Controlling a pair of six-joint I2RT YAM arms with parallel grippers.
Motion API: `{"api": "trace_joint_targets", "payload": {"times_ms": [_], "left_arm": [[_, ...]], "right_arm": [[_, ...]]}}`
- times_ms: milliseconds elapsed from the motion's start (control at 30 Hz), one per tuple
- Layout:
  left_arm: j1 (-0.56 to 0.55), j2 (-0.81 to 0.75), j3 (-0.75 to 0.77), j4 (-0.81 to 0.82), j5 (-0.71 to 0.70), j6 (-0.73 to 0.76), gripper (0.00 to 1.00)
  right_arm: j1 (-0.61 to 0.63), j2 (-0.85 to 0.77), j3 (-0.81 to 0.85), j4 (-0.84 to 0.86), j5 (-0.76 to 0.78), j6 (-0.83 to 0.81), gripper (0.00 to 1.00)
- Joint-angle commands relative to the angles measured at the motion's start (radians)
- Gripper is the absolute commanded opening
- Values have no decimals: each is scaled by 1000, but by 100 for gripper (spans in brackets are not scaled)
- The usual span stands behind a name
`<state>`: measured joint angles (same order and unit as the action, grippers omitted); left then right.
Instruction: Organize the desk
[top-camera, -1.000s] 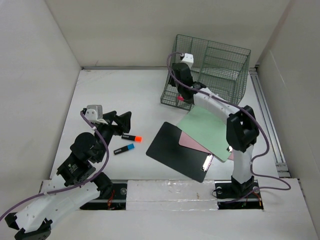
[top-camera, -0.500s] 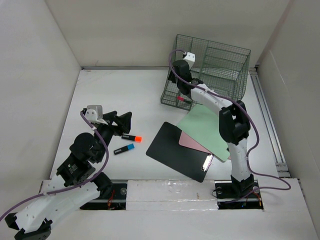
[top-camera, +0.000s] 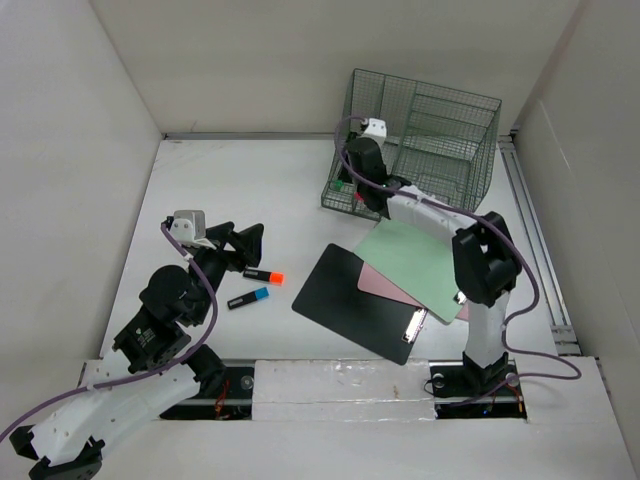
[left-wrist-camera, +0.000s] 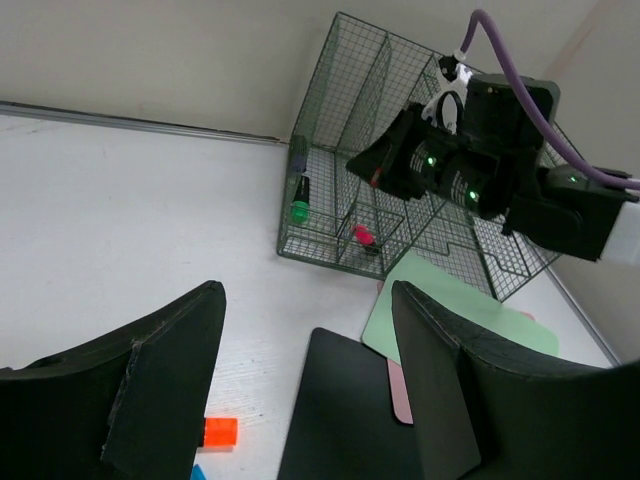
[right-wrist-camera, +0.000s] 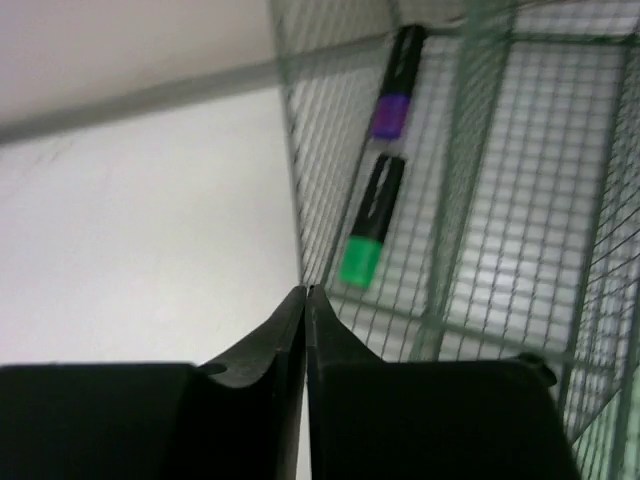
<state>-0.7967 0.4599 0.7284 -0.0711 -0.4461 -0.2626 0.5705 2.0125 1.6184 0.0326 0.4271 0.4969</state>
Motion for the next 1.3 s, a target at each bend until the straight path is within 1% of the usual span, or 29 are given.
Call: {"api": "trace_joint_targets", "payload": {"times_ms": [0,33,67,100,133,167,200,233,300,333,467,567,633,733,833,900,1000,1100,1133,1200,1267], "left_arm": [[2,0,-4,47,-12,8,63],[2,-1,-3,44,-19,6,63],[2,2,-4,44,-22,6,63],[2,3,-3,47,-22,6,63],[2,3,-3,47,-22,6,63],[2,5,-3,51,-25,8,63],[2,6,-4,54,-35,8,63],[2,6,-3,51,-40,8,63],[2,11,-1,51,-46,6,63],[2,8,-3,51,-48,8,63],[2,3,0,50,-80,6,63],[2,-15,-3,50,-118,5,63],[2,-21,-7,54,-138,3,63],[2,-35,-6,51,-161,-6,63],[2,-67,-11,53,-241,-24,64],[2,-108,-21,53,-308,-49,65],[2,-179,-53,89,-396,-63,66],[2,-225,-83,122,-410,-49,67],[2,-227,-86,125,-404,-44,68],[2,-214,-78,120,-399,-44,68],[2,-195,-72,107,-398,-53,68]], "right_arm": [[90,-95,-104,115,-157,-83,5],[138,-103,-124,109,-189,-118,2],[161,-109,-165,101,-267,-133,1],[233,-118,-210,86,-403,-191,12],[233,-118,-210,86,-404,-208,12],[283,-120,-218,75,-419,-225,20],[307,-120,-222,49,-466,-250,31],[327,-112,-222,37,-488,-292,50],[374,-103,-230,29,-496,-320,64],[384,-84,-232,36,-501,-342,73],[393,-14,-169,-17,-565,-376,75],[413,21,-137,-22,-545,-393,75],[413,43,-117,-30,-538,-394,74],[422,95,-60,-112,-541,-415,72],[422,127,-31,-145,-550,-431,70],[433,138,-31,-142,-577,-440,67],[443,146,-29,-148,-577,-443,66],[453,160,-23,-155,-579,-448,64],[453,167,-20,-161,-567,-448,61],[453,175,-11,-184,-506,-443,58],[453,177,-15,-180,-444,-425,51]]}}
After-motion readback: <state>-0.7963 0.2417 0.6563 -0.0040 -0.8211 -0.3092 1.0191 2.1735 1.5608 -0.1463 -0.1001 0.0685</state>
